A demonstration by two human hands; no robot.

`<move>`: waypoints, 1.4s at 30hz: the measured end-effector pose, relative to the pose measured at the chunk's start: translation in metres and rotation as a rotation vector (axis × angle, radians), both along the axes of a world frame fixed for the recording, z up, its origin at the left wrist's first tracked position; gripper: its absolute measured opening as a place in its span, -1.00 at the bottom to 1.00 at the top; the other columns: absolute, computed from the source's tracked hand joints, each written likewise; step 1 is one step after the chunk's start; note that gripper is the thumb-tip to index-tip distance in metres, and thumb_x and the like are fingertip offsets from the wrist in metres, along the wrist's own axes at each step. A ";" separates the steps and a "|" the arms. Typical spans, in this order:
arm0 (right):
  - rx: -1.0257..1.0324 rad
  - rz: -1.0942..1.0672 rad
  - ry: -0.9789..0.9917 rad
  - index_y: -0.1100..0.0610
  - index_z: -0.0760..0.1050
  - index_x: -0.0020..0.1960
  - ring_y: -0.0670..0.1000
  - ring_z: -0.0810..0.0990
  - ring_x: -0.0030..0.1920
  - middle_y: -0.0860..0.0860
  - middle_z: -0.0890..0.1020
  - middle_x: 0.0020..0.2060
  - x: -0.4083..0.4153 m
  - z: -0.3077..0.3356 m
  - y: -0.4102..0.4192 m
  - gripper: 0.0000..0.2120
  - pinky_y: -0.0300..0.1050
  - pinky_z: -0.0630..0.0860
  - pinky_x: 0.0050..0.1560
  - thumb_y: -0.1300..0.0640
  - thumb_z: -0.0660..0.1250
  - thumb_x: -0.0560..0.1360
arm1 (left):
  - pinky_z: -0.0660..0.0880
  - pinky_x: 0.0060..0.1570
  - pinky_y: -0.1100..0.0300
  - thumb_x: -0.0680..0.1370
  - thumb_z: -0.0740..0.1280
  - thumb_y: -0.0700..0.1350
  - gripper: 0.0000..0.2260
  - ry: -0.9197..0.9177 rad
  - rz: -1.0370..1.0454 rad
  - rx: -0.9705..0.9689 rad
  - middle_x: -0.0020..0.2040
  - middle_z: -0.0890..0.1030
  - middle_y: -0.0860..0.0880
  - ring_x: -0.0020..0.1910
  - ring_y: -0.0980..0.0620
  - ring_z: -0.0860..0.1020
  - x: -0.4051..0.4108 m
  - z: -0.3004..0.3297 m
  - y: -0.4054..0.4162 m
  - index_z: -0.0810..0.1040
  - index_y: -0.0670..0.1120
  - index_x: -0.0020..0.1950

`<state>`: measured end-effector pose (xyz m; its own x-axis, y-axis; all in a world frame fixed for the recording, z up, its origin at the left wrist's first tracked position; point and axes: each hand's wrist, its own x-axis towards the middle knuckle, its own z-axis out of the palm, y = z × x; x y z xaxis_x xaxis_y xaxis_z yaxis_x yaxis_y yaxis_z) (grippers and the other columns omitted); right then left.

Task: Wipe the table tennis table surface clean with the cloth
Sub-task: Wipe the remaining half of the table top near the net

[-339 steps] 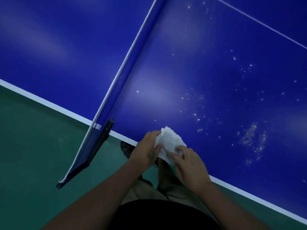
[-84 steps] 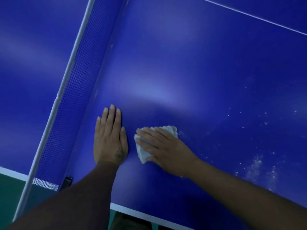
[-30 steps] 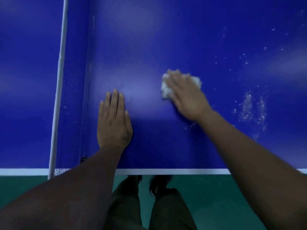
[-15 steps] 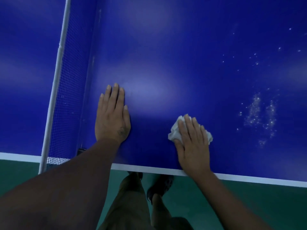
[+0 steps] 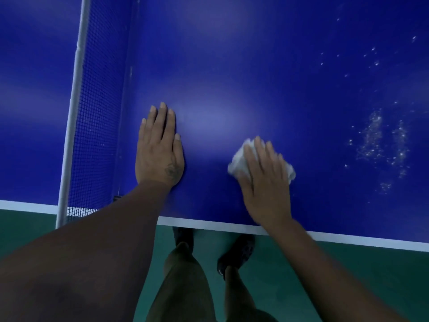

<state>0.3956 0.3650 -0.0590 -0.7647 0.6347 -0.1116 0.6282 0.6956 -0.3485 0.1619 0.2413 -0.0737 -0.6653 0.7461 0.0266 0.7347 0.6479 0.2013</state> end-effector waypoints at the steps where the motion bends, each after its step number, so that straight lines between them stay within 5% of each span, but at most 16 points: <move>1: 0.032 -0.033 0.011 0.07 0.16 0.72 0.16 0.09 0.71 0.07 0.17 0.71 -0.019 -0.002 0.015 -0.45 0.23 0.08 0.68 -0.10 0.01 0.79 | -0.02 0.70 -0.09 0.78 0.02 -0.05 -0.51 -0.001 -0.003 -0.007 0.73 0.14 -0.12 0.72 -0.13 0.04 0.000 0.000 -0.001 0.18 -0.19 0.71; 7: 0.112 0.135 0.041 -0.05 0.24 0.70 0.16 0.06 0.72 0.07 0.15 0.72 -0.111 -0.011 0.043 -0.47 0.17 -0.06 0.71 -0.18 0.02 0.78 | 0.02 0.69 -0.12 0.78 0.04 -0.05 -0.51 0.000 0.002 0.016 0.72 0.17 -0.14 0.71 -0.16 0.08 0.000 -0.001 0.000 0.21 -0.22 0.69; 10: 0.097 0.371 0.056 -0.03 0.24 0.70 0.19 0.09 0.71 0.12 0.16 0.71 -0.077 -0.008 -0.002 -0.49 0.25 0.03 0.68 -0.13 0.06 0.78 | 0.00 0.69 -0.10 0.78 0.03 -0.06 -0.51 0.005 0.002 -0.004 0.72 0.16 -0.14 0.72 -0.15 0.07 -0.001 -0.001 0.000 0.19 -0.21 0.70; 17: 0.017 0.769 -0.107 -0.16 0.10 0.72 0.13 -0.08 0.73 0.00 -0.03 0.74 0.008 0.004 -0.061 -0.40 0.21 -0.10 0.70 -0.09 0.18 0.72 | -0.05 0.70 -0.06 0.78 0.01 -0.04 -0.50 0.005 0.000 -0.027 0.73 0.13 -0.12 0.72 -0.13 0.04 0.000 -0.001 0.000 0.17 -0.19 0.71; 22: 0.030 0.398 -0.011 -0.07 0.31 0.66 0.17 0.11 0.71 0.06 0.19 0.71 -0.022 0.005 -0.043 -0.50 0.25 0.05 0.68 -0.08 0.15 0.74 | -0.08 0.70 -0.06 0.78 -0.05 -0.01 -0.48 -0.010 -0.013 -0.048 0.74 0.09 -0.13 0.72 -0.12 0.01 -0.001 0.001 -0.003 0.13 -0.19 0.72; 26: 0.067 0.552 -0.077 -0.09 0.15 0.72 0.18 0.03 0.72 0.07 0.08 0.73 -0.009 0.010 -0.087 -0.44 0.25 0.00 0.69 -0.14 0.10 0.75 | -0.09 0.70 -0.07 0.78 -0.08 0.00 -0.47 -0.034 -0.034 -0.090 0.74 0.04 -0.12 0.73 -0.12 -0.03 0.000 0.004 -0.005 0.07 -0.20 0.72; 30: 0.119 0.576 -0.033 0.00 0.29 0.67 0.28 0.20 0.66 0.13 0.23 0.69 -0.012 0.006 -0.042 -0.44 0.30 0.16 0.64 0.11 0.25 0.68 | -0.10 0.70 -0.08 0.79 -0.07 -0.02 -0.48 -0.043 -0.055 -0.093 0.75 0.02 -0.11 0.73 -0.10 -0.05 0.024 0.006 -0.038 0.05 -0.20 0.73; 33: 0.130 0.349 -0.028 0.06 0.40 0.61 0.33 0.28 0.62 0.16 0.31 0.65 -0.017 0.004 0.031 -0.53 0.34 0.22 0.60 0.05 0.18 0.72 | -0.11 0.70 -0.07 0.79 -0.03 -0.03 -0.49 -0.044 -0.020 -0.089 0.74 0.04 -0.11 0.73 -0.09 -0.05 0.038 0.005 -0.053 0.07 -0.19 0.73; 36: 0.074 0.013 -0.032 0.00 0.35 0.65 0.24 0.15 0.69 0.06 0.23 0.69 0.016 0.004 0.071 -0.54 0.30 0.08 0.66 -0.06 0.07 0.78 | -0.09 0.70 -0.08 0.79 -0.03 -0.04 -0.49 -0.028 -0.014 -0.080 0.74 0.06 -0.11 0.73 -0.10 -0.02 0.035 0.001 -0.049 0.10 -0.19 0.72; 40: 0.102 -0.442 -0.022 0.00 0.22 0.70 0.21 0.04 0.72 0.07 0.14 0.72 0.066 0.000 0.022 -0.52 0.27 0.05 0.67 -0.07 0.00 0.81 | -0.05 0.70 -0.11 0.78 -0.06 -0.03 -0.49 -0.027 -0.022 -0.084 0.74 0.06 -0.11 0.73 -0.11 -0.02 0.036 -0.001 -0.050 0.10 -0.19 0.72; 42: 0.069 -0.441 -0.026 0.03 0.19 0.71 0.25 0.01 0.71 0.12 0.10 0.72 0.057 -0.002 -0.027 -0.49 0.28 0.05 0.67 -0.05 0.02 0.79 | -0.05 0.69 -0.12 0.78 -0.06 -0.03 -0.48 -0.026 -0.018 -0.078 0.74 0.06 -0.10 0.73 -0.10 -0.03 0.035 -0.001 -0.049 0.10 -0.20 0.72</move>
<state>0.4530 0.3380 -0.0612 -0.4171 0.9059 -0.0731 0.8777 0.3807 -0.2910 0.1972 0.1924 -0.0751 -0.6516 0.7570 -0.0498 0.7413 0.6493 0.1700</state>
